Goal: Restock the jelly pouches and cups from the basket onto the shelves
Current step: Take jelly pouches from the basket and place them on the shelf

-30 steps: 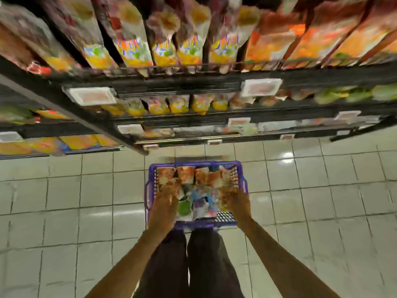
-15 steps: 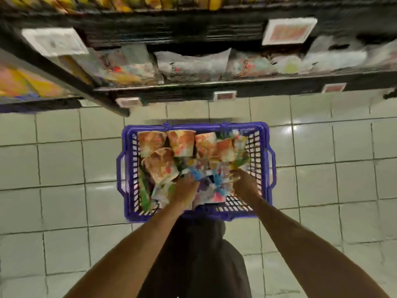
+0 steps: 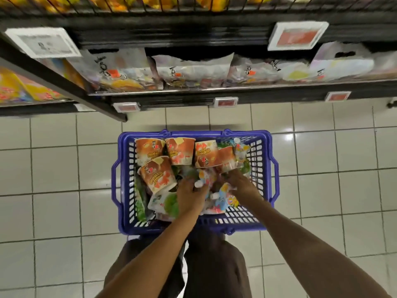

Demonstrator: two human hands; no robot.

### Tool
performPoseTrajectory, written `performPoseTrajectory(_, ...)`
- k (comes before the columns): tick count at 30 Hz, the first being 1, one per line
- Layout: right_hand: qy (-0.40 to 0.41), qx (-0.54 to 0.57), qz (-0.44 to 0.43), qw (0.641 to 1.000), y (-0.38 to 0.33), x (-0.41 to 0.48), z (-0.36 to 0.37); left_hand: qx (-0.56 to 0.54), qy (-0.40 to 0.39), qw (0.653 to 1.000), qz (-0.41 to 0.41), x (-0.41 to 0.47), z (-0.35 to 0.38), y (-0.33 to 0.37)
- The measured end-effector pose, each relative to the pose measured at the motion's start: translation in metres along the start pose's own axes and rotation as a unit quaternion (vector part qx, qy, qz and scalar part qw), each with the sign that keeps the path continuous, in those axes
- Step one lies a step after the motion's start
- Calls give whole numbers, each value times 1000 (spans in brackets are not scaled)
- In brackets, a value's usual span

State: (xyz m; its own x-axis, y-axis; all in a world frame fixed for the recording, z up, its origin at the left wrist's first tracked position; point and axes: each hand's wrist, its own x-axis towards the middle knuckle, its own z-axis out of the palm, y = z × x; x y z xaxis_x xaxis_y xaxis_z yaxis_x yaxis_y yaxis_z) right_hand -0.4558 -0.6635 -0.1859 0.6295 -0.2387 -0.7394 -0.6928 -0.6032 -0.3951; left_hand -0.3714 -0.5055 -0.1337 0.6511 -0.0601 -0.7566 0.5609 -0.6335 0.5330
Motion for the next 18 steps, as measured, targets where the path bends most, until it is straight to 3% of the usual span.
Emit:
performPoseTrajectory(2, 47, 106, 30, 993, -10, -36, -12, -18, -31, 998, 55, -22, -23, 17)
performPoseTrajectory(4, 99, 248, 51, 962, -29, -74, -29, -40, -59, 994, 81, -46, -53, 40)
performPoseTrajectory(7, 135, 497, 36, 857, -75, -133, -72, -128, -64, 988, 55, -86, -101, 83)
performPoseTrajectory(11, 169, 579, 36, 797, -149, -205, -153, -351, -61, 935, 0, -156, -165, 163)
performPoseTrajectory(14, 205, 556, -10, 805, -209, -253, -220, -412, -80, 906, 42, -217, -204, 234)
performPoseTrajectory(18, 190, 607, -114, 763, -291, -319, -312, -453, -83, 882, 97, -298, -262, 327)
